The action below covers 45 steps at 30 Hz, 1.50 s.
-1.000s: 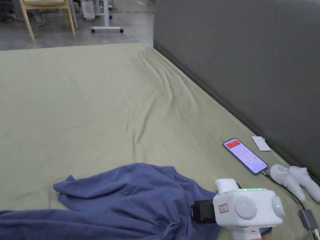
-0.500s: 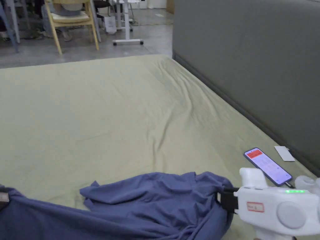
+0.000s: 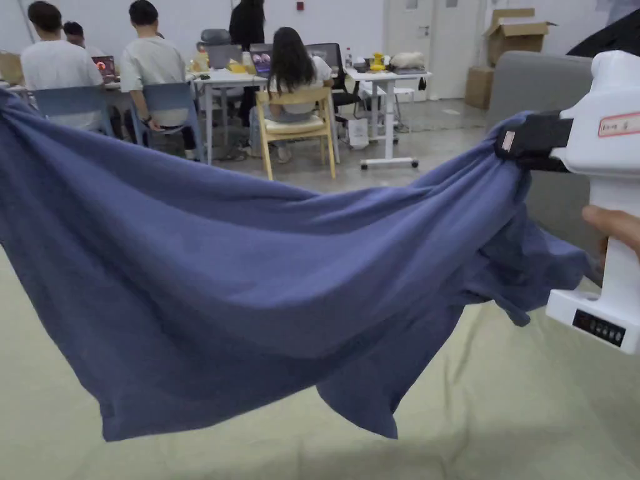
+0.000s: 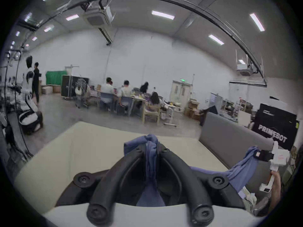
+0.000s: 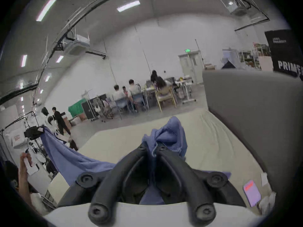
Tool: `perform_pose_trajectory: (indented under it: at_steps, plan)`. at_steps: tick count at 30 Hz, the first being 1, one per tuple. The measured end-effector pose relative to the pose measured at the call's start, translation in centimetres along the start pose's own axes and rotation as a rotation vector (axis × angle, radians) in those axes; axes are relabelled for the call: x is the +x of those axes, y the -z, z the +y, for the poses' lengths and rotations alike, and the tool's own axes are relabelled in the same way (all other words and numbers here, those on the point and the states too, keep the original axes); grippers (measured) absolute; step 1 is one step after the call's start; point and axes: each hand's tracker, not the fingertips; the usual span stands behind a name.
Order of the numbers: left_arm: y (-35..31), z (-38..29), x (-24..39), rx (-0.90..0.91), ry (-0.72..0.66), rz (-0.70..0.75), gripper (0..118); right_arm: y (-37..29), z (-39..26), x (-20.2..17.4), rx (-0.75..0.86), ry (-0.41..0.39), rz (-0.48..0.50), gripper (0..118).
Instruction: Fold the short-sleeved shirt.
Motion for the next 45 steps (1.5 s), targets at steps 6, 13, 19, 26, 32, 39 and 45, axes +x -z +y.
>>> perform_pose_trajectory:
  at_steps: [6, 13, 19, 26, 32, 39, 45]
  plan:
    - [6.0, 3.7, -3.1, 0.014, -0.019, 0.086, 9, 8.0, 6.3, -1.6, 0.019, 0.015, -0.007, 7]
    - [15.8, -4.7, -7.5, -0.107, -0.209, 0.132, 9, 18.1, 1.2, 0.9, -0.091, -0.054, -0.104, 7]
    - [22.4, -20.8, -10.5, -0.368, -0.213, 0.18, 9, 23.3, -13.2, 5.4, -0.306, -0.032, -0.191, 7]
    - [21.1, -36.5, -10.2, -0.625, -0.276, 0.211, 9, 24.9, -29.7, 10.7, -0.564, 0.003, -0.282, 7]
    - [16.2, -38.7, -11.2, -0.653, -0.258, 0.195, 9, 19.7, -33.2, 11.4, -0.555, -0.001, -0.257, 7]
    - [5.5, -38.0, -11.0, -0.629, -0.25, 0.124, 9, 8.4, -34.2, 11.0, -0.537, 0.027, -0.213, 7]
    - [-2.2, -41.9, -10.4, -0.703, -0.159, 0.124, 9, -1.5, -36.5, 10.3, -0.551, 0.046, -0.217, 7]
